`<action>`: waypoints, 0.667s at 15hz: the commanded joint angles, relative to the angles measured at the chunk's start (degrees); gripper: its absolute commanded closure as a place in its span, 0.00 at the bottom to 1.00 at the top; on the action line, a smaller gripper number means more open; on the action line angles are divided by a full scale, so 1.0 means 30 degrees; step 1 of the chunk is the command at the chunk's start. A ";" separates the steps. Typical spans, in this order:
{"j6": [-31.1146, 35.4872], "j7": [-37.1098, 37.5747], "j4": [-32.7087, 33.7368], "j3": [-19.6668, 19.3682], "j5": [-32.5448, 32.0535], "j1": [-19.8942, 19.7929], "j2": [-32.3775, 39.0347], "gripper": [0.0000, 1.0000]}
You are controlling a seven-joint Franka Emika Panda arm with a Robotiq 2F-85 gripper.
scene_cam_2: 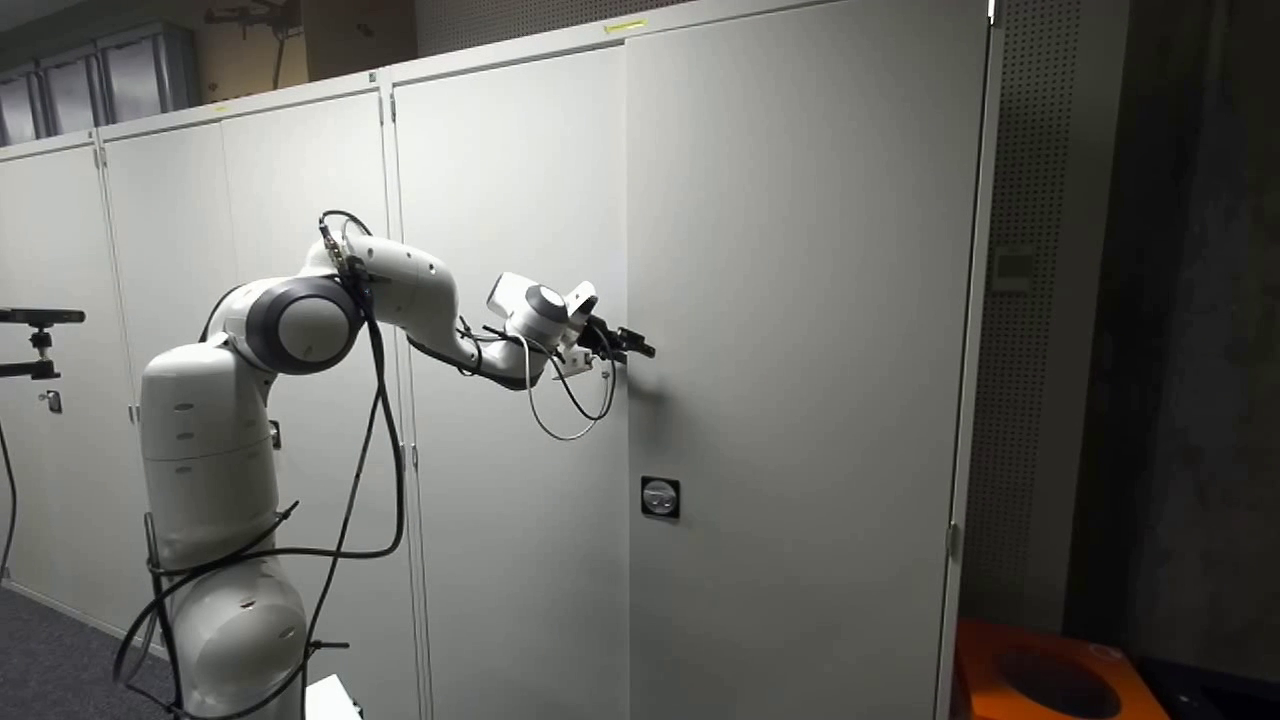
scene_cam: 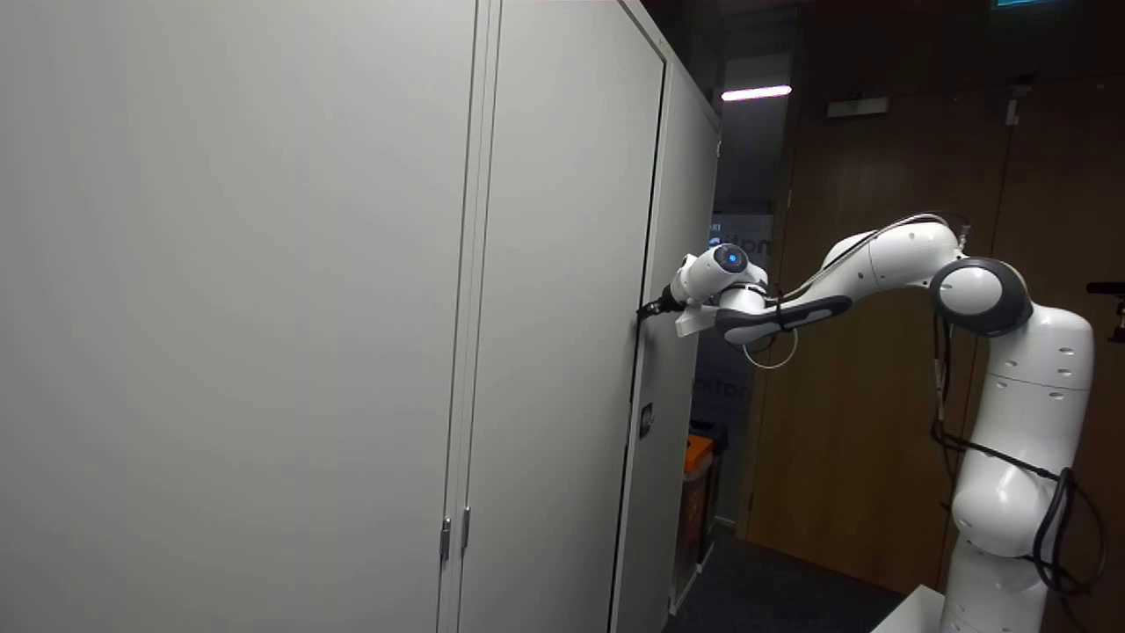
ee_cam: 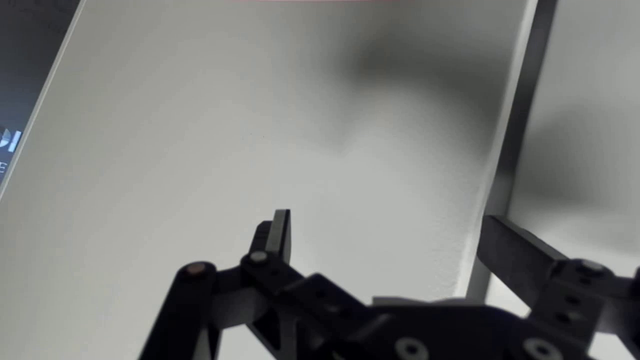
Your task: Open the door on the right
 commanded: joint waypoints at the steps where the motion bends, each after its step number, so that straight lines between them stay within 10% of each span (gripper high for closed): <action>1: -0.1400 0.0998 -0.0682 -0.0381 -0.0348 -0.0416 -0.1156 0.00; 10: -0.2596 0.2362 -0.2324 -0.0512 0.0155 -0.0572 -0.2906 0.00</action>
